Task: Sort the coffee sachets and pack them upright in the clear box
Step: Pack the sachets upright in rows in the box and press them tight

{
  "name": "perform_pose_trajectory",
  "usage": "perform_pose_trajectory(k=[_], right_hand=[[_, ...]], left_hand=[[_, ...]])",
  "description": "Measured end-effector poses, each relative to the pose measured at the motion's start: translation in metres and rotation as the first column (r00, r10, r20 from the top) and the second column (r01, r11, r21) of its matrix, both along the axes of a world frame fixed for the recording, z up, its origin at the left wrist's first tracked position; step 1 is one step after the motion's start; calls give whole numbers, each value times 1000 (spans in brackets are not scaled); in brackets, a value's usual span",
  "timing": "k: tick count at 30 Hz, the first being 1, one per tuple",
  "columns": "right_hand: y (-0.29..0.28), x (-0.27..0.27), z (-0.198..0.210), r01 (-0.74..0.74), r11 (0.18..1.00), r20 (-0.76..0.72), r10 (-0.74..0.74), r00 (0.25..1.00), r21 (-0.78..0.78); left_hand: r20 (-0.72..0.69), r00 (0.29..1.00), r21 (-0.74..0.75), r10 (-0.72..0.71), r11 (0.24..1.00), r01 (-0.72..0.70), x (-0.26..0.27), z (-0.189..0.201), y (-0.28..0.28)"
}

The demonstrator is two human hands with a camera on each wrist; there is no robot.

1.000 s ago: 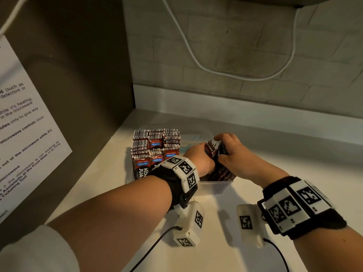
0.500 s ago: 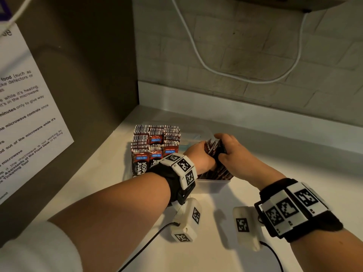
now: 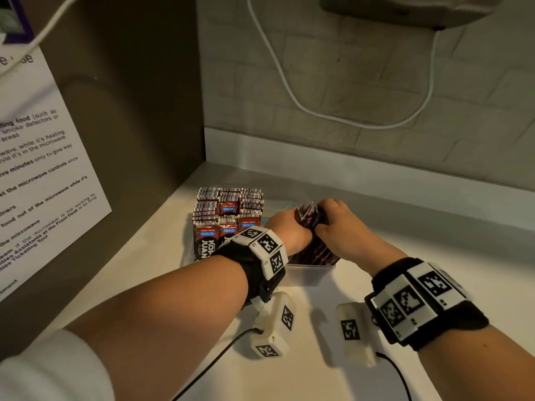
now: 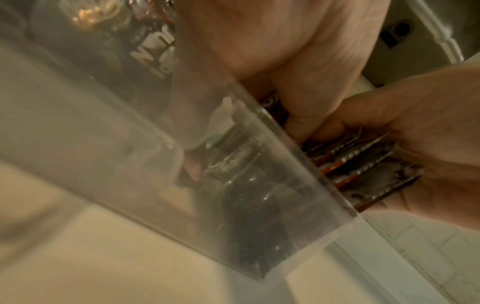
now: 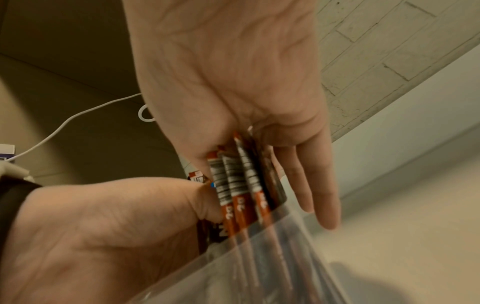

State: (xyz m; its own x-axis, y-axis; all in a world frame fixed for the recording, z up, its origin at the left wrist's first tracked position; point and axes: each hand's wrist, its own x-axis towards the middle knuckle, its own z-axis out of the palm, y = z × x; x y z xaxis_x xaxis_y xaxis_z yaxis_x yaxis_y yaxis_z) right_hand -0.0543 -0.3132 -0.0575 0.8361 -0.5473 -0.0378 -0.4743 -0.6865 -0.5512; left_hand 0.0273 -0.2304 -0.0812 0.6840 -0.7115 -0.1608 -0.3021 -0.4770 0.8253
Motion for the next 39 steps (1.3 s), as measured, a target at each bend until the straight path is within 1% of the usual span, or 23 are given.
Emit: perform_pose_trajectory(k=[3,8,17,22,24,27,29,31,35,39], right_hand=[[2,2,0,10,1000,3,-10,1000,6],[3,4,1,15,1000,11,-15,1000,7],[8,0,8,40,999,27,-39,999,-10],[8,-1,13,85,996,91,-85,992,1],[8,-2,15,104,994,86,-106,991,23],[9,-3,15,126,986,56,-132,990,107],[10,-5,15,135,980,43,-142,989,143],[9,-6,15,137,980,34,-143,989,143],[10,-8,18,122,979,21,-127,992,161],[12,-13,21,110,958,-33,-105,994,264]], left_hand=[[36,999,0,23,1000,-23,2,3,5],[5,1000,-8,18,1000,-18,6,6,10],[6,1000,-29,16,999,-15,4,5,6],[-21,1000,-23,23,999,-24,7,-4,2],[-80,996,-37,40,998,-44,5,-7,-2],[-205,978,-81,49,994,-67,-1,-9,-10],[-260,964,-107,51,991,-81,-3,-11,-16],[-258,965,-111,39,991,-70,-3,-12,-18],[-187,982,-59,36,997,-48,4,-10,-14],[-205,979,-87,13,996,-31,7,-10,-12]])
